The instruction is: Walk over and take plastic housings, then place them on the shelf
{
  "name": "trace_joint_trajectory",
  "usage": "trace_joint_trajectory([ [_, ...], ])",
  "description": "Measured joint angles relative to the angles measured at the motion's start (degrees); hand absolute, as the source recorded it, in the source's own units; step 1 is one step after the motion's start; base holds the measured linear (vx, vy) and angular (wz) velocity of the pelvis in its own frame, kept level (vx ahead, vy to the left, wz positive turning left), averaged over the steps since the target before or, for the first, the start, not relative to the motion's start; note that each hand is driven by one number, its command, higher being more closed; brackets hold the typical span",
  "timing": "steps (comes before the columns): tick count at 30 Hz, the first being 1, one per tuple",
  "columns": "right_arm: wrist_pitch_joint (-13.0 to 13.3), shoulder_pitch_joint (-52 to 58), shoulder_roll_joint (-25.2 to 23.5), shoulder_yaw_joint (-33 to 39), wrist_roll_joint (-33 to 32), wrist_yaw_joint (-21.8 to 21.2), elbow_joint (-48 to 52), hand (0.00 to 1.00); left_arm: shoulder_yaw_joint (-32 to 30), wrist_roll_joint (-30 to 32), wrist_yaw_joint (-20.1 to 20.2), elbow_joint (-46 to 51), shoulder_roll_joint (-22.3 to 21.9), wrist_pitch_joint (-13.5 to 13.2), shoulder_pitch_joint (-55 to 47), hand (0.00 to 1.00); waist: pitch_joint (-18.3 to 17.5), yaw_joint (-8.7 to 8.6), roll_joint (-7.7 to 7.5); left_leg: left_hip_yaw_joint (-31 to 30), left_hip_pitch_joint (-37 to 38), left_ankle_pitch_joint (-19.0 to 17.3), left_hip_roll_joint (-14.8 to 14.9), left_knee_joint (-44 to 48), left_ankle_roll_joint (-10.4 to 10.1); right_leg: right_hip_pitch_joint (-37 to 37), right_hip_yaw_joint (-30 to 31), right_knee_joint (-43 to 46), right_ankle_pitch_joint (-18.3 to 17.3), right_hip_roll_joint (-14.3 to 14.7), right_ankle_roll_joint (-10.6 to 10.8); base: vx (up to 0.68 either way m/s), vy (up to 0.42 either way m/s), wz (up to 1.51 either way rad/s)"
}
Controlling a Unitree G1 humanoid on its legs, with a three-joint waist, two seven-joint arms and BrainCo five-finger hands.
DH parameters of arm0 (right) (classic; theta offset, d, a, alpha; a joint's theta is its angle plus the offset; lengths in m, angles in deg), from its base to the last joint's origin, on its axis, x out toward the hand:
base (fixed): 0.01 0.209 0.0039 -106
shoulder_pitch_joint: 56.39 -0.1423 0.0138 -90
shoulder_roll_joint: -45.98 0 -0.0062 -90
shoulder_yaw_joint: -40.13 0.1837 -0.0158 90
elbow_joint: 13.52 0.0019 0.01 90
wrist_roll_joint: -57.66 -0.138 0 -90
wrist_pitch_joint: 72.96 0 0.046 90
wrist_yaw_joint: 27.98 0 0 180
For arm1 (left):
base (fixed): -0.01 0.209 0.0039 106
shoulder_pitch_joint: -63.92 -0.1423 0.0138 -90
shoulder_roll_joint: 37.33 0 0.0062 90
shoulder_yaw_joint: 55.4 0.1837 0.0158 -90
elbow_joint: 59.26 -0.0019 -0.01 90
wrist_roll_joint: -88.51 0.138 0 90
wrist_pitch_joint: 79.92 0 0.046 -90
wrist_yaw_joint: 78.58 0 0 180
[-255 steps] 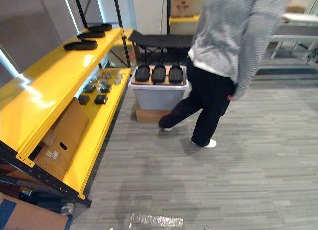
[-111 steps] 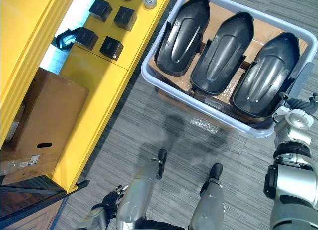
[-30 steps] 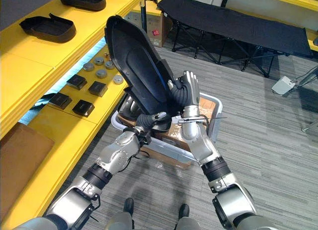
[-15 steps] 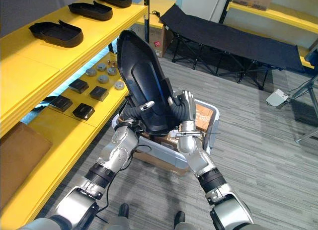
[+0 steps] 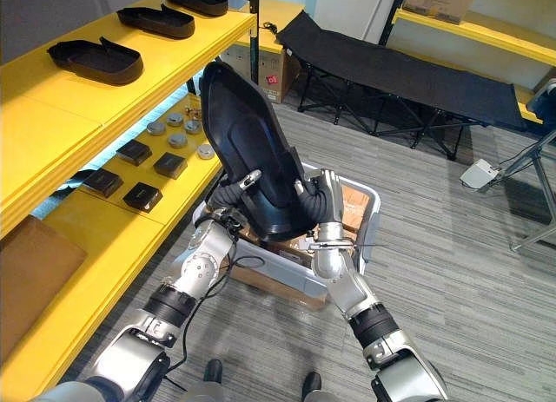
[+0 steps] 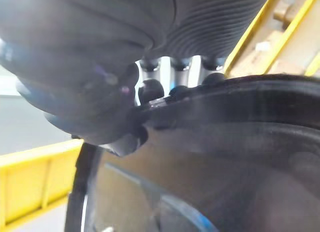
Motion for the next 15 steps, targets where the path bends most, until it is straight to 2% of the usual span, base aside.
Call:
trace_joint_trajectory([
  [4, 0.01, 0.55, 0.03, -0.96, -0.5, 0.9, 0.23, 1.0, 0.94, 0.0, 1.54, -0.27, 1.37, -0.55, -0.06, 1.0, -0.01, -0.05, 0.01, 0.22, 0.01, 0.0, -0.02, 0.1, 0.0, 0.0, 0.1, -0.21, 0.29, -0.02, 0.0, -0.01, 0.0, -0.01],
  [9, 0.3, 0.6, 0.1, -1.45, -1.27, 2.23, 0.59, 1.0, 2.81, -0.58, 2.01, -0.27, 1.4, -3.94, -0.82, 1.0, -0.28, -0.08, 0.36, 1.08, 0.05, 0.0, -0.1, 0.17, 0.0, -0.05, 0.67, -0.86, 0.88, -0.12, 0.05, -0.03, 0.004, -0.07],
  [12, 1.55, 0.61, 0.17, -1.48, -1.68, 2.34, 1.21, 1.0, 3.15, -3.8, 3.78, -0.27, 1.4, -5.36, -1.16, 1.0, -0.86, -0.24, 1.19, 1.22, 0.13, 0.0, -0.04, 0.18, 0.0, -0.09, 1.06, -0.86, 0.89, -0.08, 0.06, 0.0, 0.0, 0.0],
  [13, 2.07, 0.61, 0.17, -1.5, -1.96, 2.34, 2.13, 0.0, 3.21, -5.4, 4.92, -0.27, 1.39, -5.91, -1.26, 1.0, -1.07, -0.31, 1.53, 1.25, 0.15, 0.0, -0.04, 0.18, 0.0, -0.09, 1.11, -0.86, 0.89, -0.07, 0.06, 0.0, 0.0, 0.0],
  [15, 2.88, 0.61, 0.11, -1.8, -2.38, 2.33, 3.16, 0.0, 3.2, -6.83, 6.78, -0.26, 1.3, -7.1, -1.9, 1.0, -1.4, -0.51, 1.91, 1.32, 0.22, 0.0, -0.03, 0.17, 0.01, -0.09, 1.19, -0.86, 0.89, -0.07, 0.06, 0.0, 0.0, 0.0],
])
